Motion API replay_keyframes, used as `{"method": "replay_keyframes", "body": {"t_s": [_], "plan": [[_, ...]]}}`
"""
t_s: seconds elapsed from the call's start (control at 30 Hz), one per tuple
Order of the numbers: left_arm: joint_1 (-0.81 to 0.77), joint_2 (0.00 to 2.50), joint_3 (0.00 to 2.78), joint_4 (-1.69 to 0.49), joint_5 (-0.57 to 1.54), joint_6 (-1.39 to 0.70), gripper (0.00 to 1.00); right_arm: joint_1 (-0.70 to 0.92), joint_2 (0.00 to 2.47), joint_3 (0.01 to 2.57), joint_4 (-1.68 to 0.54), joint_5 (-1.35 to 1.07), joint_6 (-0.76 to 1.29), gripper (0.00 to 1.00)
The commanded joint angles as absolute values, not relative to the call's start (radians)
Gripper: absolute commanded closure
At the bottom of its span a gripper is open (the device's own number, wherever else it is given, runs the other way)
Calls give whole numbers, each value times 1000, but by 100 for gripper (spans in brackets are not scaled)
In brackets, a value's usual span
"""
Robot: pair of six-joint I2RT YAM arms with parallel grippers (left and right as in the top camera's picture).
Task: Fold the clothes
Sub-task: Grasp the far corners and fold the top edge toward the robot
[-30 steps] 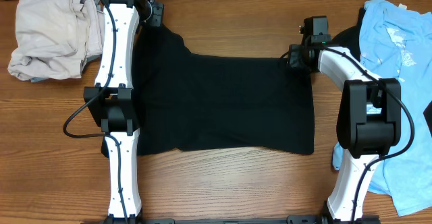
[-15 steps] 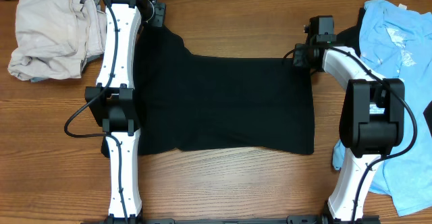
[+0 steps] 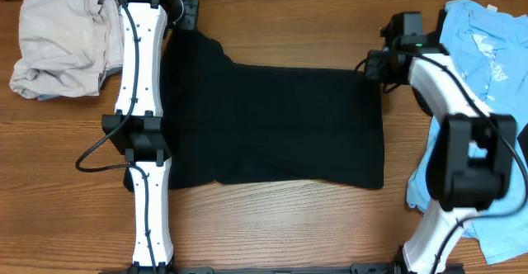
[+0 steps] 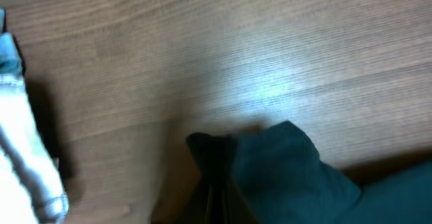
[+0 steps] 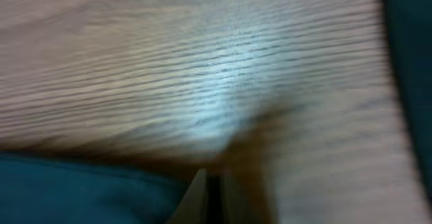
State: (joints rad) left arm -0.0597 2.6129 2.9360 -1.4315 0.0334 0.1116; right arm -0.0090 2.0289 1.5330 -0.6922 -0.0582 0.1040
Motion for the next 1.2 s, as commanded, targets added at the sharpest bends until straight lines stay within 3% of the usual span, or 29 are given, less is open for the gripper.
{"method": "replay_keyframes", "body": {"t_s": [0.0,0.33,0.7,1.17], "plan": [[-66,2619,2999,-1471,41,109,96,-24,1912,1541,-749,-81,104,96],[-66,2619,3068,-1690,33,112,96,-46,1828,1541,-1031,-208,104,96],[-68,2535,3046,-1690,87,93,96,-46,1788,1537,-1183,-208,107,96],[-64,2283,2421,-1690,70,149,96,-47,1751,1430,-1206,-207,100,96]]}}
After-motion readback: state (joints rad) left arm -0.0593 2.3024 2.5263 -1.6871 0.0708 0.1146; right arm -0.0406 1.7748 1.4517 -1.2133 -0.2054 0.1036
